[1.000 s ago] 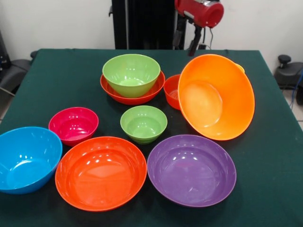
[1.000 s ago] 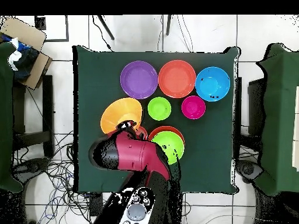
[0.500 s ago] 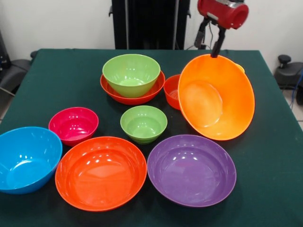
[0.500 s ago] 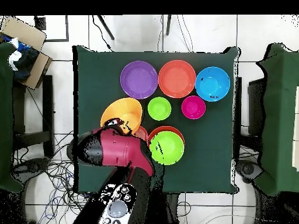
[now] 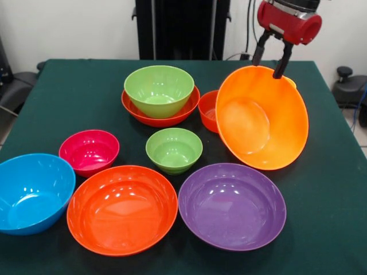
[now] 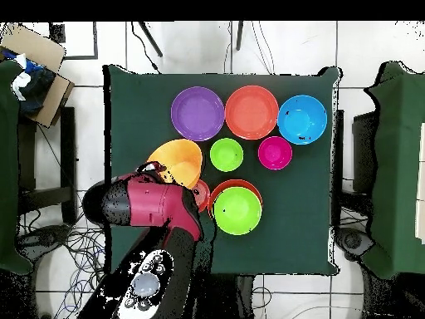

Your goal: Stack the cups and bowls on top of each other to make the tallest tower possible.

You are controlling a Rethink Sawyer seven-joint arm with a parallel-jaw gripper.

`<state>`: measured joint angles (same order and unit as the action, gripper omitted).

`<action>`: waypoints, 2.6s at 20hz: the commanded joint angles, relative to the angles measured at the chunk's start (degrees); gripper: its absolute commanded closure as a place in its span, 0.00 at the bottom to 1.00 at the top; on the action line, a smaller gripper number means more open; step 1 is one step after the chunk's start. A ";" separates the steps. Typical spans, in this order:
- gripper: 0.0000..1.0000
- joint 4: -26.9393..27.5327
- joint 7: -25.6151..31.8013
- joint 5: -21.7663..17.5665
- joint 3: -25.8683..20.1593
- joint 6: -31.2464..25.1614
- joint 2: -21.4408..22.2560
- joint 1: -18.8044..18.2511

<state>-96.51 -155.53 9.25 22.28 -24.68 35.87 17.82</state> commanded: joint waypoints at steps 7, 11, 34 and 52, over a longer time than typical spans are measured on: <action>0.00 -0.48 -6.96 0.65 -1.26 2.31 -5.73 -0.96; 0.00 -1.53 -6.08 0.44 -1.66 3.58 -5.68 -1.55; 0.00 -3.76 -4.69 -1.01 -2.47 9.38 -7.56 -2.22; 0.00 -9.89 -2.23 -3.04 -4.03 14.37 -5.73 -3.43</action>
<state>-100.42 -155.53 9.47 24.44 -12.67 29.45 16.35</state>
